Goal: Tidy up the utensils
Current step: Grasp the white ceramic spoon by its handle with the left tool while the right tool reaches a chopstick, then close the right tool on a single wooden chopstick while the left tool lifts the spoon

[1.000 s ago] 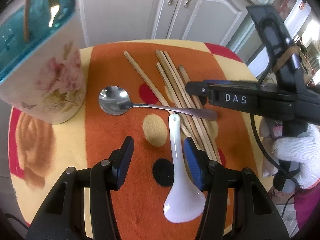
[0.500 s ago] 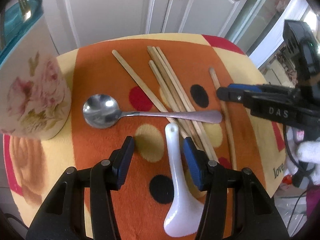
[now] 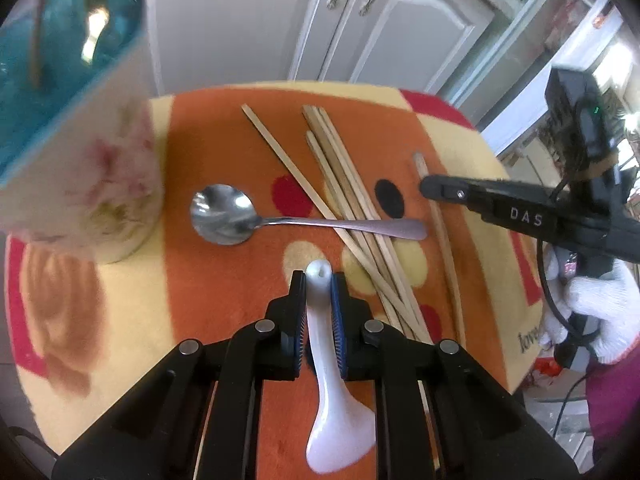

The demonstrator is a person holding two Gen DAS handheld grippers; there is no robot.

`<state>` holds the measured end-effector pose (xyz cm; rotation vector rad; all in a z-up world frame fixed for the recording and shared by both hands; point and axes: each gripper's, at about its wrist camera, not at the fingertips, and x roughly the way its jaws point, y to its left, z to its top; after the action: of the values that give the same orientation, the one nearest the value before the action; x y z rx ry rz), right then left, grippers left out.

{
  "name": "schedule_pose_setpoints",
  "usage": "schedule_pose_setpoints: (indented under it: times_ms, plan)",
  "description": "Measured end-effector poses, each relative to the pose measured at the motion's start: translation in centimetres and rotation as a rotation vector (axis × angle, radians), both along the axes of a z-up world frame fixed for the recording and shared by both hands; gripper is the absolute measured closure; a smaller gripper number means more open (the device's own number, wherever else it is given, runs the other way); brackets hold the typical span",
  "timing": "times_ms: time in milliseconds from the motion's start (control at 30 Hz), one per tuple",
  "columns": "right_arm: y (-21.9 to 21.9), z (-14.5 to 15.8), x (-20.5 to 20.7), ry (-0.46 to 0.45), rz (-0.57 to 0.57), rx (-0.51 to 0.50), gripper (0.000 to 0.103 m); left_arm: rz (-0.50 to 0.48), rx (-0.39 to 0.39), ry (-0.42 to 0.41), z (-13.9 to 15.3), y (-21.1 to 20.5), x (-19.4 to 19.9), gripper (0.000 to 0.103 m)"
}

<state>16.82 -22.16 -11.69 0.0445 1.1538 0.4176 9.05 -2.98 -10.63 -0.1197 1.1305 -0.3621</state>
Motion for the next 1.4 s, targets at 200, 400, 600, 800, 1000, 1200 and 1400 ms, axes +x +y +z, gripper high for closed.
schedule_pose_setpoints:
  times_ms: [200,400,600,800,1000,1200,1400]
  plan:
    - [-2.6,2.6,-2.7,-0.025,-0.017,0.087,0.094,0.009,-0.006,-0.063,2.9,1.5,-2.3,0.092]
    - [-3.5,6.8,-6.4,-0.103,0.010,0.140,0.095,0.007,-0.019,-0.116,5.2,2.0,-4.5,0.093]
    - [-2.6,8.2,-8.2,-0.148,0.035,0.073,0.095,-0.001,-0.014,-0.149,6.3,2.2,-6.4,0.094]
    - [-1.7,4.3,-6.0,-0.082,-0.034,-0.034,0.095,0.009,-0.023,-0.167,7.1,2.5,-7.9,0.094]
    - [-0.7,0.3,-2.2,0.021,-0.084,-0.041,0.087,0.023,-0.030,-0.181,7.9,3.0,-9.0,0.096]
    - [-0.4,-0.9,-1.7,0.025,-0.085,-0.040,0.088,0.040,-0.028,-0.172,7.6,3.3,-8.9,0.097]
    - [-1.8,2.1,-3.8,-0.046,-0.066,0.042,0.094,0.039,-0.032,-0.203,9.2,3.8,-9.2,0.097]
